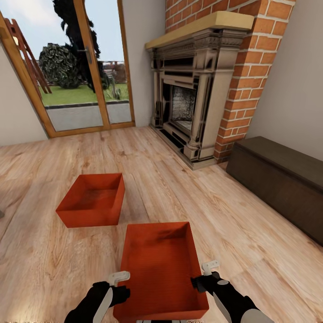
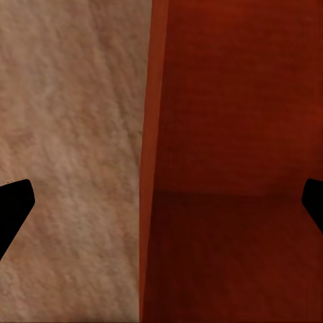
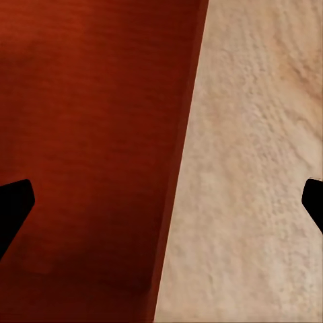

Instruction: Move the two storage containers from the living room to the garage. In the garage, place one container on the floor and stack the other container on top of it (either order is fine).

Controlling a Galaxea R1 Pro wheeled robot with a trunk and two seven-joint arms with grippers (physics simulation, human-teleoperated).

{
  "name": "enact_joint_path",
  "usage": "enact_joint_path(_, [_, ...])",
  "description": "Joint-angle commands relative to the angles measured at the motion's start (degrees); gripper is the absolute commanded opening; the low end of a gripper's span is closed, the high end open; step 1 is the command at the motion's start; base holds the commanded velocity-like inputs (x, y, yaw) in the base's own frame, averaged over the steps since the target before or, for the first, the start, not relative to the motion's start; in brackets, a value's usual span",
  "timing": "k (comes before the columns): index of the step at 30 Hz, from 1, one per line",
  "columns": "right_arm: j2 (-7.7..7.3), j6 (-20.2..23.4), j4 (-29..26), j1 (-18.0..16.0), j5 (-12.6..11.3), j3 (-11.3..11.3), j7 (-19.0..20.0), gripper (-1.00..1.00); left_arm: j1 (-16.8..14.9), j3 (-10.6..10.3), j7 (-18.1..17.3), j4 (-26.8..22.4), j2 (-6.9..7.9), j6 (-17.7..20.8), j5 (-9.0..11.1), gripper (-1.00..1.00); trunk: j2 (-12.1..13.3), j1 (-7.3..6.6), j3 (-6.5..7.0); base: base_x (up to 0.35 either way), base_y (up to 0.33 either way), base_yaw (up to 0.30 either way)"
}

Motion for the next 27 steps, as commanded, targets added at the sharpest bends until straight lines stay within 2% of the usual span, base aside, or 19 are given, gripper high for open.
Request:
enact_joint_path(1, [-0.01, 0.37, -0.15, 0.0, 0.6, 0.02, 0.14, 1.0, -0.01, 0.08, 0.39, -0.09, -0.03, 0.25, 0.61, 1.0, -0.04, 0.01, -0.28, 0.0, 0.0, 0.0])
enact_joint_path(20, [-0.01, 0.37, -0.14, 0.0, 0.6, 0.02, 0.17, 1.0, -0.01, 0.09, 0.42, -0.09, 0.01, 0.24, 0.61, 1.0, -0.05, 0.04, -0.5, 0.0, 0.0, 0.0])
enact_joint_path(24, [-0.01, 0.37, -0.14, 0.0, 0.6, 0.02, 0.16, 1.0, -0.01, 0.09, 0.4, -0.09, -0.03, 0.24, 0.61, 1.0, -0.1, 0.14, -1.38, 0.0, 0.0, 0.0])
enact_joint_path(27, [-0.01, 0.37, -0.14, 0.0, 0.6, 0.02, 0.16, 1.0, -0.01, 0.09, 0.4, -0.09, -0.04, 0.24, 0.61, 1.0, -0.1, 0.14, -1.38, 0.0, 0.0, 0.0])
